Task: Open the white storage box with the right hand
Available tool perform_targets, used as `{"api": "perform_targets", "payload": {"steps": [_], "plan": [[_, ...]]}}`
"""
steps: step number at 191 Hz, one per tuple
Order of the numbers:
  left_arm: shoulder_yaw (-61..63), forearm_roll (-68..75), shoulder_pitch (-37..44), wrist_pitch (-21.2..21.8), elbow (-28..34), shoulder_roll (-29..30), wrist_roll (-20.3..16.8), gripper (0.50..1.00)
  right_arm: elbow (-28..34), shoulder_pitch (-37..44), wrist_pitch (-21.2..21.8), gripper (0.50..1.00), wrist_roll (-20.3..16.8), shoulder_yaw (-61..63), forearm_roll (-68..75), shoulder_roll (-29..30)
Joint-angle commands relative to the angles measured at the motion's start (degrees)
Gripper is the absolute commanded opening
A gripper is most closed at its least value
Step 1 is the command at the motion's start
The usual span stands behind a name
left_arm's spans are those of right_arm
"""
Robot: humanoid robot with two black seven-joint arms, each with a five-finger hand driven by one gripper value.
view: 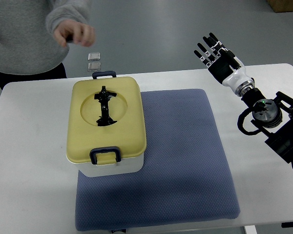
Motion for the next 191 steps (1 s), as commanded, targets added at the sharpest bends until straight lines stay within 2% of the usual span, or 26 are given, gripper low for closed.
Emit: {"api": "perform_targets", "payload": {"steps": [1,37,78,106,127,134,159,191], "plan": [[-0.03,0.08,0.0,0.0,-0.05,0.0,0.0,1.0,0.07,0.0,-0.01,0.936,-0.03,-0.01,0.0,0.01],[0.06,0.08,0.0,0.0,-0.05,0.0,0.0,1.0,-0.02,0.35,-0.01,0.936,-0.12,-0.18,-2.19,-0.17],[0.06,0.08,0.0,0.0,-0.05,0.0,0.0,1.0,-0.02,2.64,1.13,0.936,-0.38,-0.97,-19.95,-0.96],[0.06,0.08,0.0,0.0,-0.05,0.0,0.0,1.0,0.16,9.13,6.22,0.936,-3.46,-3.34,-41.29,-1.75],[0.06,0.08,0.0,0.0,-0.05,0.0,0.0,1.0,0.77,15.03,11.24,0.936,-3.63,-5.46,-57.92,-3.68],[0.06,0.08,0.0,0.0,-0.05,0.0,0.0,1.0,2.35,17.66,13.46,0.936,-3.63,-6.68,-64.49,-4.38],[0.06,0.08,0.0,0.0,-0.31,0.0,0.0,1.0,10.17,25.13,13.46,0.936,-3.72,-10.46,-80.23,-7.46],[-0.03,0.08,0.0,0.0,-0.58,0.0,0.0,1.0,18.7,33.75,13.46,0.936,-3.63,-14.16,-87.19,-7.64]]}}
